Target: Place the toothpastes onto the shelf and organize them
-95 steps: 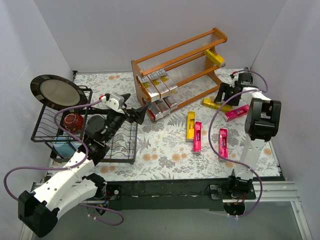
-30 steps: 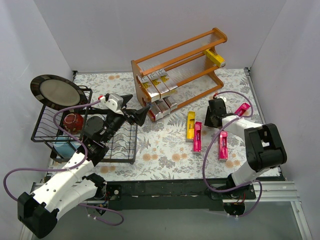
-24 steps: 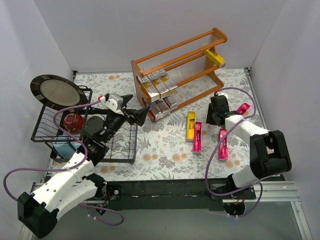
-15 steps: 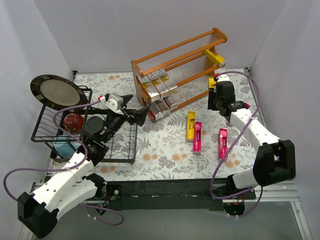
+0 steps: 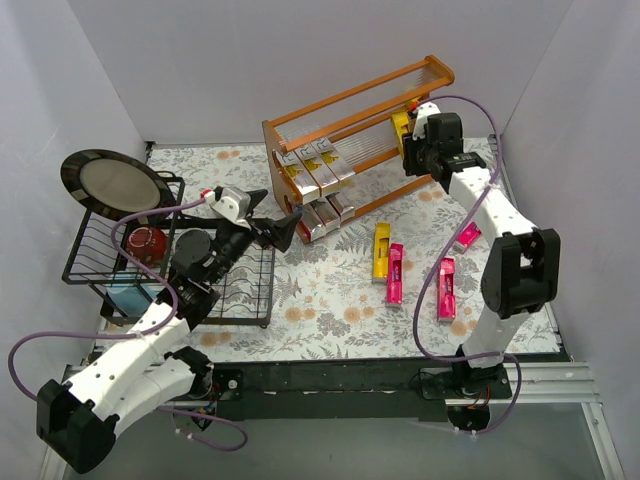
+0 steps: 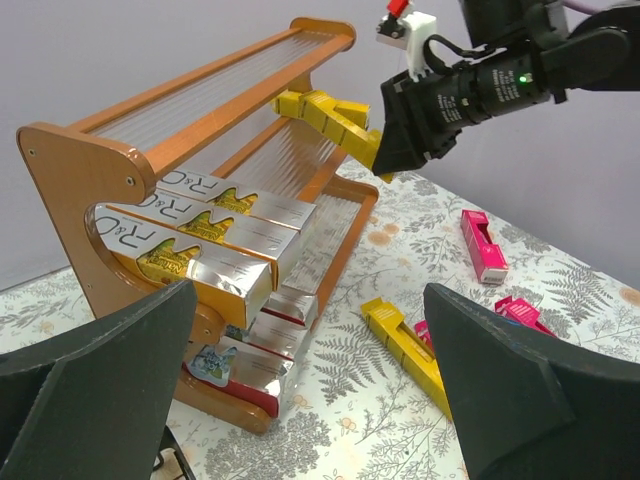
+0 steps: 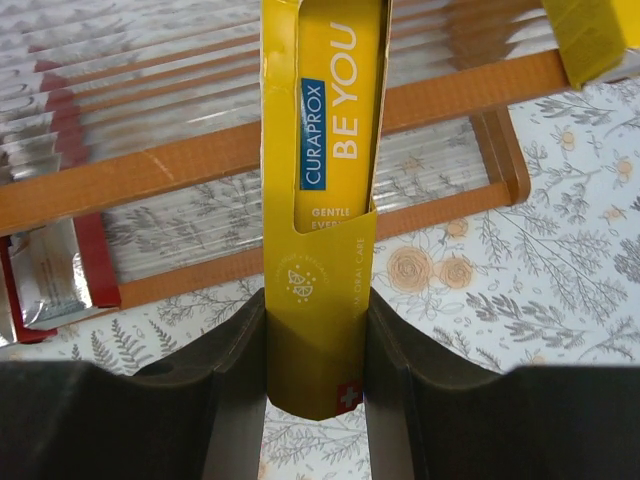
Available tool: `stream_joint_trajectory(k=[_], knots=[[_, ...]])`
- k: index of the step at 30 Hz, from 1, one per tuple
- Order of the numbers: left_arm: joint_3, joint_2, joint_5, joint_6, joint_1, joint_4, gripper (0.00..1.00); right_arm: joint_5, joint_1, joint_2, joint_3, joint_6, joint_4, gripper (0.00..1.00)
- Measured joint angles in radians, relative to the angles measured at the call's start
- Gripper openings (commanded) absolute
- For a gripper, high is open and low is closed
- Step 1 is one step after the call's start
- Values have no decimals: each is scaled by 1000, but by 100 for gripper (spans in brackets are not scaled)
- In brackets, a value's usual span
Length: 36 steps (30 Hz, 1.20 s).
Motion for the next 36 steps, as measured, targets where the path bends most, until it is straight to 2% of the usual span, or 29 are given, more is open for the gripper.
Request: stream_joint_trajectory(k=[9,15,21,26,36], knots=[[0,32,0,8,0,-2,98,-56,-17,220,206,-68,-37,42],[0,35,-11,16,0,3,98,-68,-22,290,344,-121,-33,43],[0,75,-24,26,0,3,98,-73,-30,362,440,-154,-23,53],[0,93,-27,31,0,0,98,-56,-43,411,447,-163,4,60],[0,93,-30,35,-1,1,98,3,-54,405,392,-184,109,56]])
